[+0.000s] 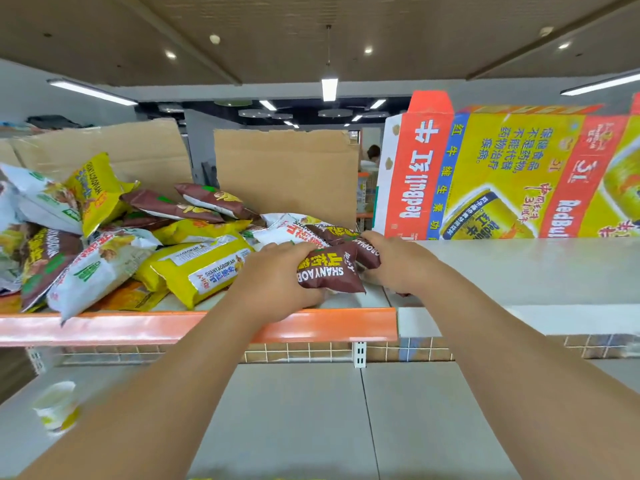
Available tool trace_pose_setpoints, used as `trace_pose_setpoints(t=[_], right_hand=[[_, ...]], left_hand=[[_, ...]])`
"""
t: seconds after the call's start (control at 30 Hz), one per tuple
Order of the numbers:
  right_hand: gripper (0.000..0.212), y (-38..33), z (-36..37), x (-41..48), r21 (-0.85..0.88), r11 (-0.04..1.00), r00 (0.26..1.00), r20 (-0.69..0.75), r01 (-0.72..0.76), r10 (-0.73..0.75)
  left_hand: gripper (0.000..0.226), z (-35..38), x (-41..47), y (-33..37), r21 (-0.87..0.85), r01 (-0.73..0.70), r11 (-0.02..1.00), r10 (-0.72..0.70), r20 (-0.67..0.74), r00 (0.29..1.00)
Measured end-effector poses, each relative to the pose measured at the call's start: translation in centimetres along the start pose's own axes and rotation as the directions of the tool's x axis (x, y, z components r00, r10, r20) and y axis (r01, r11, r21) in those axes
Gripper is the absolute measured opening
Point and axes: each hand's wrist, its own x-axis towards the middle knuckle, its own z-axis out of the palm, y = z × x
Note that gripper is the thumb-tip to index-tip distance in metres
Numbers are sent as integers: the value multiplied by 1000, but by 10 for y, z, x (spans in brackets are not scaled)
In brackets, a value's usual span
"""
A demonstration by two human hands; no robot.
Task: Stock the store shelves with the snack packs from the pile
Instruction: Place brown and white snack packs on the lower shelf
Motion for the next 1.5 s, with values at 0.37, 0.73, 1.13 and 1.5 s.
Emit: trace_pose_setpoints(t=[0.37,0.73,1.13,1.5], right_hand=[[64,-8,-1,-26,38,998,937,-345,-46,57],[67,-16,-30,-108,-43,998,850,-526,-47,17],[71,80,-54,-221,-86,970,837,-527,-226,148],[67,242,-90,-380,-151,889,839,-429,-433,336]], left_hand=[[67,-3,-9,4,42,-103,994,110,-262,959],[60,-12,-28,13,-8,-528,849,455,-496,740],[46,12,-54,152,-79,-778,624,665,-468,582],[37,121,-80,333,-536,-371,758,492,97,865]])
